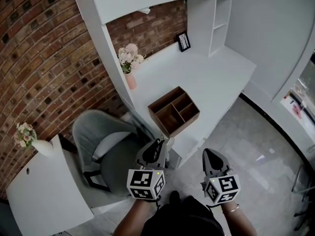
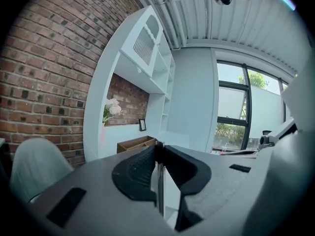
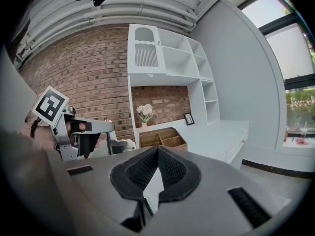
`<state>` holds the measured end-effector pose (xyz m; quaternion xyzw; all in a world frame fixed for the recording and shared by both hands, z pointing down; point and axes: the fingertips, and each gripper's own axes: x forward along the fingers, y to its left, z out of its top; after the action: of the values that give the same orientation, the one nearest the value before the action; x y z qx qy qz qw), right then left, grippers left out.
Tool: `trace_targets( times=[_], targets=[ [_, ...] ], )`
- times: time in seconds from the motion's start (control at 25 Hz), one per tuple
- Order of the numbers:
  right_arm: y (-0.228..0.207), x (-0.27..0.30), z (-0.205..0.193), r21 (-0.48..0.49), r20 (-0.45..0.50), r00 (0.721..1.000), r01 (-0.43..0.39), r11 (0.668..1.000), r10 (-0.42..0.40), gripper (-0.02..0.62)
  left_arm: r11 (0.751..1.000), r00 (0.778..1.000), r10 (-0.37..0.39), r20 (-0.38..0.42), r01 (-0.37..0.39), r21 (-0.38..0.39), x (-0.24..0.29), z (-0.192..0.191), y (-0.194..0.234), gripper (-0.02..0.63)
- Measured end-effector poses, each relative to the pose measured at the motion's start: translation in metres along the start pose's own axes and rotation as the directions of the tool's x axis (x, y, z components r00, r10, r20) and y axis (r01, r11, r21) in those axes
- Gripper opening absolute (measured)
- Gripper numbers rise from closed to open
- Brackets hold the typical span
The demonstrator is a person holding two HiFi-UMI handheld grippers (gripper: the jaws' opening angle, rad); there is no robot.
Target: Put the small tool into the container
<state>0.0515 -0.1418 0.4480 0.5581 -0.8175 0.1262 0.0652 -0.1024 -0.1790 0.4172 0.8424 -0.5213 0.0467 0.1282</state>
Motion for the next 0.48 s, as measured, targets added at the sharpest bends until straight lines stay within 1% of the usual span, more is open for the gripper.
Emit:
trace_targets(
  times=[0.24,0.48],
  targets=[
    [-0.008,0.021,0.009,-0.004,0.007,1.0,-0.018,1.0,0.018,0.003,1.0,1.0,-0.006,0.031,0.006,0.017,0.023,0.025,0.001,0.067],
    [-0.013,0.045,0.022,-0.015,0.012,0.998,-0.06,0.998,0.061,0.003,1.0,0.997,0.005,0.072,-0.006,0.011,0.046,0.052,0.005,0.067]
  ],
)
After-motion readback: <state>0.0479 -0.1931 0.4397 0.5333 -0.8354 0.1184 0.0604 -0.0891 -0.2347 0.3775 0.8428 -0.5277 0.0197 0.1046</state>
